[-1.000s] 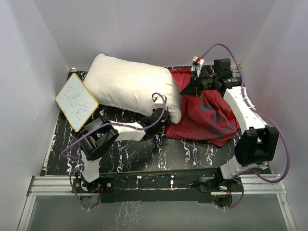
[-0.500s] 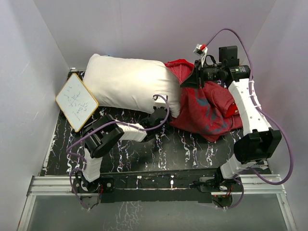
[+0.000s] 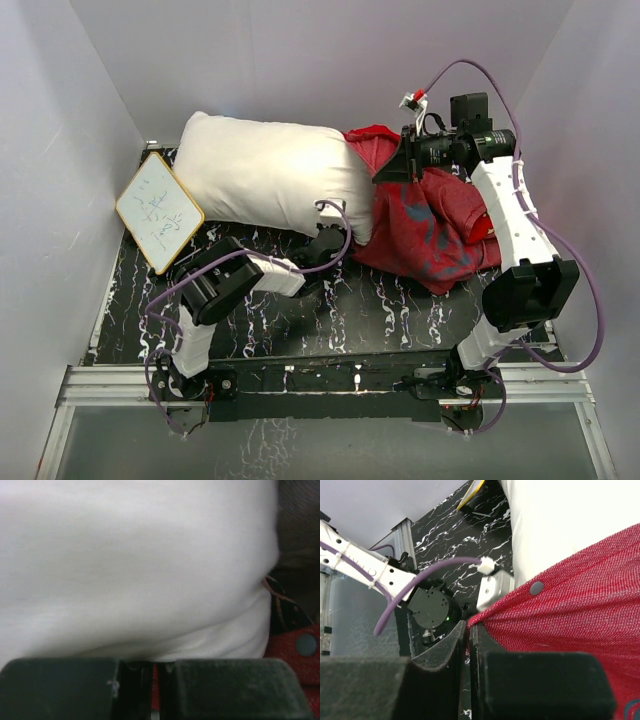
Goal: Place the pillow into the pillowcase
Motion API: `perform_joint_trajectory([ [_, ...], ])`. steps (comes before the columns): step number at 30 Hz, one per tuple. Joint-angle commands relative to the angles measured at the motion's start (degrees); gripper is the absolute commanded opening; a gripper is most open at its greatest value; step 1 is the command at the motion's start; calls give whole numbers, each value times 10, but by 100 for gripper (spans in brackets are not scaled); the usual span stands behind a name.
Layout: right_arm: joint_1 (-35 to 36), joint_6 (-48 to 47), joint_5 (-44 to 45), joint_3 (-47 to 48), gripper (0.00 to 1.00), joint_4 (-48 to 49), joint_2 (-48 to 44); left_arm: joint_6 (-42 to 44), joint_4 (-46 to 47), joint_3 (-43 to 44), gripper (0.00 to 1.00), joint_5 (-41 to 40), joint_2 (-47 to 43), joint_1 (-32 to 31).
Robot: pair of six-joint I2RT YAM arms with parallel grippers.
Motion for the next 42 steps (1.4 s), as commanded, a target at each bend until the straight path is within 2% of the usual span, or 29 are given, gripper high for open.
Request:
perform_joint_trajectory([
  [1,6,-2,-72,-18,8,-21,-51,-196,2,-36,0,-120,-79,39],
  [3,14,2,-64,-56,8,-3,-66,-249,15,-48,0,-98,-85,49],
  [8,35,5,-44,-123,8,22,-82,-231,11,1,0,-50,-75,49],
  [12,40,16,-47,-91,7,28,-77,-178,0,43,0,9,-44,40],
  [17,41,59,-62,-19,8,54,-47,-147,33,42,0,93,-1,25],
  [22,39,112,1,-2,8,133,-32,-124,59,10,0,176,-8,22],
  [26,40,143,94,-20,8,216,-1,-102,48,-22,0,255,-39,16],
  [27,39,142,130,-26,8,232,9,-98,41,-36,5,262,-53,14],
  [29,29,141,185,-46,8,264,33,-89,27,-72,23,262,-96,12],
  [33,1,132,206,-63,9,282,101,-56,-63,-118,51,265,-208,10],
  [35,-1,122,208,-68,10,284,115,-34,-143,-117,59,276,-257,11],
  [39,-1,129,195,-59,19,293,136,7,-298,-97,71,278,-333,13],
  [42,-1,132,188,-36,22,295,152,-6,-397,-86,83,263,-362,25],
])
